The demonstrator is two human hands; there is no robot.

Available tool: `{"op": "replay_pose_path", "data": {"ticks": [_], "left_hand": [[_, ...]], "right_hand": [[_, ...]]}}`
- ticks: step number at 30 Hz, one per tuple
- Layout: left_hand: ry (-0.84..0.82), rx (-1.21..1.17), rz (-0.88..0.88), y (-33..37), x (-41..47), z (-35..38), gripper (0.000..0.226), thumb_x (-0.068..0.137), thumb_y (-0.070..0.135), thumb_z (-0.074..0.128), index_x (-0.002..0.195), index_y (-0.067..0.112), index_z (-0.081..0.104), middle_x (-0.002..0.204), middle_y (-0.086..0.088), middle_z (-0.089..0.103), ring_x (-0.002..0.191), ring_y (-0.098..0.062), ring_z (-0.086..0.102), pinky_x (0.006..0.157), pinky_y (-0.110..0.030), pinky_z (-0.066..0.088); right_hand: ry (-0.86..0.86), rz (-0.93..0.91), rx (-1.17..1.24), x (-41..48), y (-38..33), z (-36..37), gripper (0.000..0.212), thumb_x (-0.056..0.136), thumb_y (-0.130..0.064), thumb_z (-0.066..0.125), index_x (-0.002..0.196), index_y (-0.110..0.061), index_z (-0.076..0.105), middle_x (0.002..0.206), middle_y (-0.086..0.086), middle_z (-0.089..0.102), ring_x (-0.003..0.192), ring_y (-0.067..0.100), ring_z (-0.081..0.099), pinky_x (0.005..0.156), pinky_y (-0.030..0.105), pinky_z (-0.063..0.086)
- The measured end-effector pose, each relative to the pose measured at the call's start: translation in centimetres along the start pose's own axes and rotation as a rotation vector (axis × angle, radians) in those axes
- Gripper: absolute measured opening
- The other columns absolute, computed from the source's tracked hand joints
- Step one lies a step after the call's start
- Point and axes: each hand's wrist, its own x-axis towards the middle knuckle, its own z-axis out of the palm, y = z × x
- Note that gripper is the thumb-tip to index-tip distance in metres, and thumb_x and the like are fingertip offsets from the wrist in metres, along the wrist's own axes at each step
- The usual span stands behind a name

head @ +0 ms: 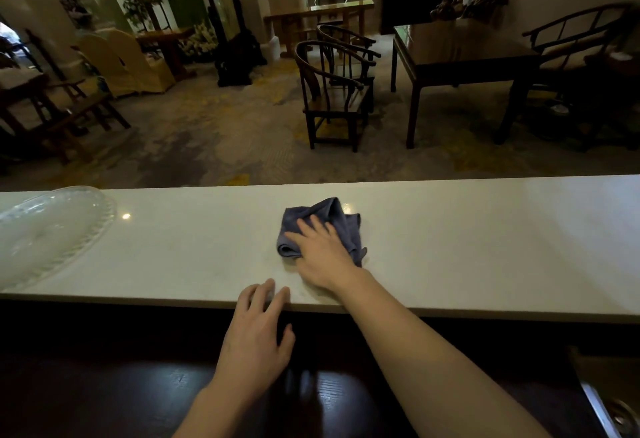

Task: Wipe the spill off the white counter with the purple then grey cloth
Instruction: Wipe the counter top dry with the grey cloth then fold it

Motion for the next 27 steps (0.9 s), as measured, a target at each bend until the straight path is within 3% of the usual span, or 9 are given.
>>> {"op": "replay_pose_path", "data": {"ticks": [11,17,23,27], "left_hand": [[0.020,-0.028,0.010,0.2,-0.1,0.1,0.056,0.071,0.021,0.069,0.125,0.010,0.059,0.123,-0.010,0.060,0.116,-0.028,0.047,0.103,-0.035,0.043],[0.003,-0.062,-0.008,-0.2,-0.5,0.4,0.060,0.074,0.018,0.071,0.132,0.009,0.057,0.139,-0.014,0.054,0.126,-0.030,0.044,0.107,-0.041,0.041],[0.009,-0.074,-0.014,-0.1,-0.8,0.5,0.060,0.079,0.025,0.067,0.136,0.012,0.053,0.143,-0.012,0.049,0.132,-0.031,0.041,0.111,-0.043,0.039],[0.000,-0.073,-0.027,0.1,-1.1,0.7,0.063,0.080,0.027,0.067,0.138,0.012,0.050,0.146,-0.013,0.047,0.133,-0.033,0.040,0.112,-0.045,0.038]], "right_hand": [[-0.012,-0.155,0.015,-5.5,-1.2,0.9,0.060,0.096,-0.018,0.050,0.154,-0.026,0.036,0.169,0.002,0.018,0.157,0.023,0.004,0.126,0.046,-0.004],[0.040,-0.152,-0.106,-10.1,1.4,0.2,0.067,0.093,-0.013,0.048,0.157,-0.025,0.030,0.170,0.000,0.015,0.157,0.021,0.002,0.125,0.052,-0.003],[0.120,-0.050,-0.138,-15.0,6.1,-1.9,0.074,0.087,-0.008,0.050,0.156,-0.027,0.032,0.169,-0.005,0.018,0.157,0.017,0.003,0.126,0.047,0.000],[0.209,0.074,-0.115,-17.8,9.5,-4.0,0.075,0.081,0.003,0.052,0.153,-0.017,0.040,0.166,0.003,0.026,0.156,0.023,0.012,0.127,0.042,0.000]]}}
